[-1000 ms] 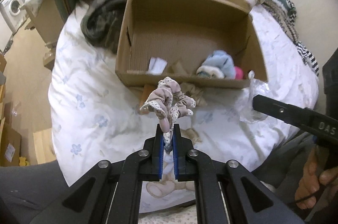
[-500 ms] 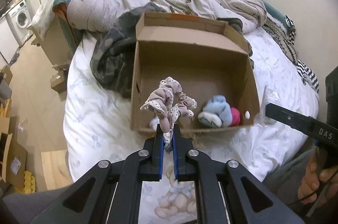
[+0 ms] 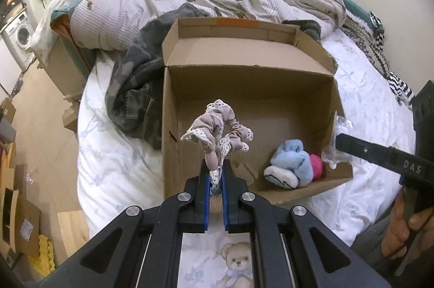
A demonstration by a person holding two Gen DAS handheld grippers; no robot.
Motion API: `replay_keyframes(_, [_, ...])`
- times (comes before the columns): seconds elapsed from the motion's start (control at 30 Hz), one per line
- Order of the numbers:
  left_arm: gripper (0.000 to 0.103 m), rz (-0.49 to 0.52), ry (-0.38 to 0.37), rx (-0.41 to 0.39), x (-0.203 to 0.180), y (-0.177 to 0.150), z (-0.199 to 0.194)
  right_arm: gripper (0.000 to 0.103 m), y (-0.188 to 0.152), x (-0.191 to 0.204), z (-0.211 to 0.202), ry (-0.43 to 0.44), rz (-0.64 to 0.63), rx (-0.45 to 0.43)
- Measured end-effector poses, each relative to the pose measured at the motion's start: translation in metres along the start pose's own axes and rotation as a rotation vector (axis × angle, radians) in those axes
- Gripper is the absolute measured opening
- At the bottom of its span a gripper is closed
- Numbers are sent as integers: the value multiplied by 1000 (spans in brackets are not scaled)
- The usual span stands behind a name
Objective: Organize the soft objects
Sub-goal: 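Carry the bag and scrunchie over the box with both tools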
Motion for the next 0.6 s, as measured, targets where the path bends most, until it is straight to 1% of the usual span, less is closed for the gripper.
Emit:
replay_keyframes(0.17, [7,-12,-11,12,-8,-4,31,26,-5,0,19,-31,-32,39])
replay_keyframes(0.27, [7,-17,-19,26,-10,-6,43,26,-8,-1,32,-50,-50,71])
replay_keyframes(0.33, [7,-14,-24,33,-12,-7,47,26,-8,-1,41,-61,-57,93])
replay_keyframes(0.47, [7,27,-11,28,-16,-11,53,26,-10,0,53,-73,-74,121])
replay_keyframes(0.6, [7,-7,-30,28,-12,-10,57,26,-10,-1,64,-80,-80,142])
Point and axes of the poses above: each gripper's, at about its wrist camera, not at the fingertips, and z roughly the way its jaws point, x to its left, y to its top, the point moved 4 cm from there along z, roughly the way its jaws point, and after that the axes turned 13 degrees about y, right-handed, at the moved point
